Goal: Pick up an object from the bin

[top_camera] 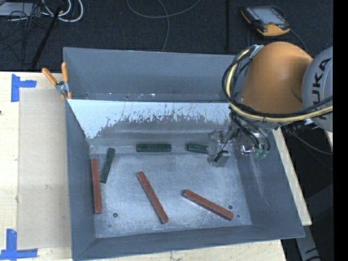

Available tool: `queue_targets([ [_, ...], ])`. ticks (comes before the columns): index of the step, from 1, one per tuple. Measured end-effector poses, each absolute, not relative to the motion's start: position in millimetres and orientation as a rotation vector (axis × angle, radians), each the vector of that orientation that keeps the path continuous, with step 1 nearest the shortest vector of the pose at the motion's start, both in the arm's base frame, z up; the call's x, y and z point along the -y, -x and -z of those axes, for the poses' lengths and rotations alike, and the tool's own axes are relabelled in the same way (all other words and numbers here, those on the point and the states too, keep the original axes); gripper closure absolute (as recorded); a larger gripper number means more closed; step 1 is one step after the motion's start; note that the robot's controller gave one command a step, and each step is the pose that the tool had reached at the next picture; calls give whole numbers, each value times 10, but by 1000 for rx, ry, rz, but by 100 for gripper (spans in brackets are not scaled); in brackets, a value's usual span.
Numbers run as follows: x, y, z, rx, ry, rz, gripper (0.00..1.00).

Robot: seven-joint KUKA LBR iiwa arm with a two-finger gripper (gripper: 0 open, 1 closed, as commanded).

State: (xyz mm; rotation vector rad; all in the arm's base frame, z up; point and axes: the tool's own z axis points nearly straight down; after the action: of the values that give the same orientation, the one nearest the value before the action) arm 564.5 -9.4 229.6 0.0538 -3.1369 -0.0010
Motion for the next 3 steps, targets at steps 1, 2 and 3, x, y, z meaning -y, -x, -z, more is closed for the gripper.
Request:
queue_targets([
  [1,-70,-5073,-1904,3044,-752,4,0],
  [2,-68,-5087,-1920,3049,-752,2,0],
  [3,-34,-4922,-1381,3065,-711,-1,0],
])
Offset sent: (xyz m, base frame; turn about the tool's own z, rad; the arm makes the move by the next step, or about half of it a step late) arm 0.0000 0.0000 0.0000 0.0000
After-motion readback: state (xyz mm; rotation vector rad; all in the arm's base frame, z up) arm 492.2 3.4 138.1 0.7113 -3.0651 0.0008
